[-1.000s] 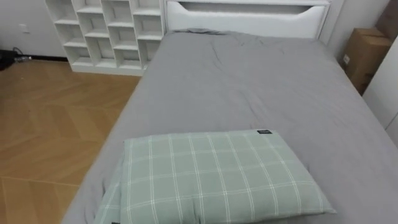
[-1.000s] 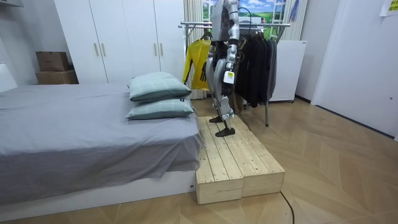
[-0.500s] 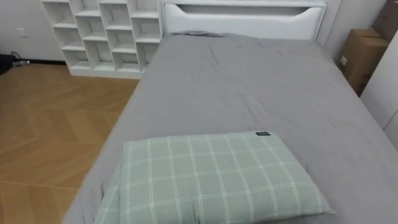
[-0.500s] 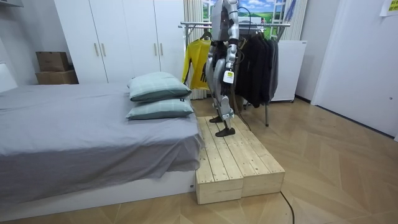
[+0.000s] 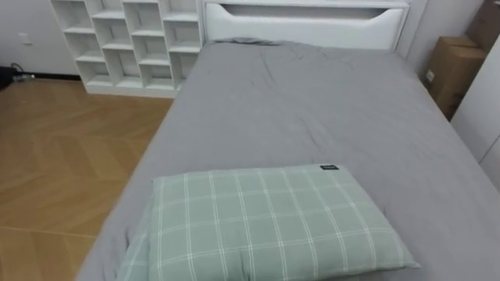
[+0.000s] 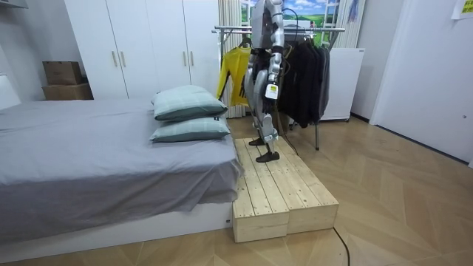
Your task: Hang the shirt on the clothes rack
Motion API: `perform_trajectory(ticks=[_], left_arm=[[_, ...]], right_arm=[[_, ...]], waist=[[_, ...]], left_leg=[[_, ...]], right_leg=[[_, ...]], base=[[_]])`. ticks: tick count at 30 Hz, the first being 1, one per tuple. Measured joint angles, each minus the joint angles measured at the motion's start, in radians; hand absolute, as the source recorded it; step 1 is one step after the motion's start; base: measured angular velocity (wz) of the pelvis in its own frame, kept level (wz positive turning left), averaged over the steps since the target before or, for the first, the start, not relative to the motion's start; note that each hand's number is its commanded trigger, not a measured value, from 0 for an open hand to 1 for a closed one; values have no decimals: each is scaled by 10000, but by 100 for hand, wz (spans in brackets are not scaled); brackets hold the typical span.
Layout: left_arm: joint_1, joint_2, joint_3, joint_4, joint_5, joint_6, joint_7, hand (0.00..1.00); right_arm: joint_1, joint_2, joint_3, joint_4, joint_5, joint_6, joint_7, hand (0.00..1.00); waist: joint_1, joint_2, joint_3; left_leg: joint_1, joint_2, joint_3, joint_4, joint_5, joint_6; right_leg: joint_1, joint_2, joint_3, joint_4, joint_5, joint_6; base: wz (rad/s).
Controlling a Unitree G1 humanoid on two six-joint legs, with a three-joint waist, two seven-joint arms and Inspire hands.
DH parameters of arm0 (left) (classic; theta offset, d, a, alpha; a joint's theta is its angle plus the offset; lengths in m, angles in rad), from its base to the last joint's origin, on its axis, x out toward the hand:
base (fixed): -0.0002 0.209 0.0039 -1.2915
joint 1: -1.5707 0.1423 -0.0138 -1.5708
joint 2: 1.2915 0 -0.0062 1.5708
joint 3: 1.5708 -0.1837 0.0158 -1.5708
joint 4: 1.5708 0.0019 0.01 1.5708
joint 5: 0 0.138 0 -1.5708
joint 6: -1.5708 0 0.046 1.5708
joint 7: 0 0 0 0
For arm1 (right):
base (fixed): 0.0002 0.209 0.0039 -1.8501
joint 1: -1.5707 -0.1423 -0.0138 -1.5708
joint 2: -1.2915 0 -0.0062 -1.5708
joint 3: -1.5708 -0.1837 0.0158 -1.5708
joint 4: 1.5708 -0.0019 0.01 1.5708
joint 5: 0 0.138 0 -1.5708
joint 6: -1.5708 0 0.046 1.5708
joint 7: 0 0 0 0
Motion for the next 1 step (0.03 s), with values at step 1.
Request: perform_trajectory(ticks=[1], left_arm=[[-1,-1,-2,-1,2,0,-1,0]], right_arm=[[10,-10,0,-6,17,0,66,0]], waist=[[2,0,-1]], left_leg=[[1,0,0,0,0,0]], right_leg=[[-1,0,13,0,0,0]], base=[[0]])
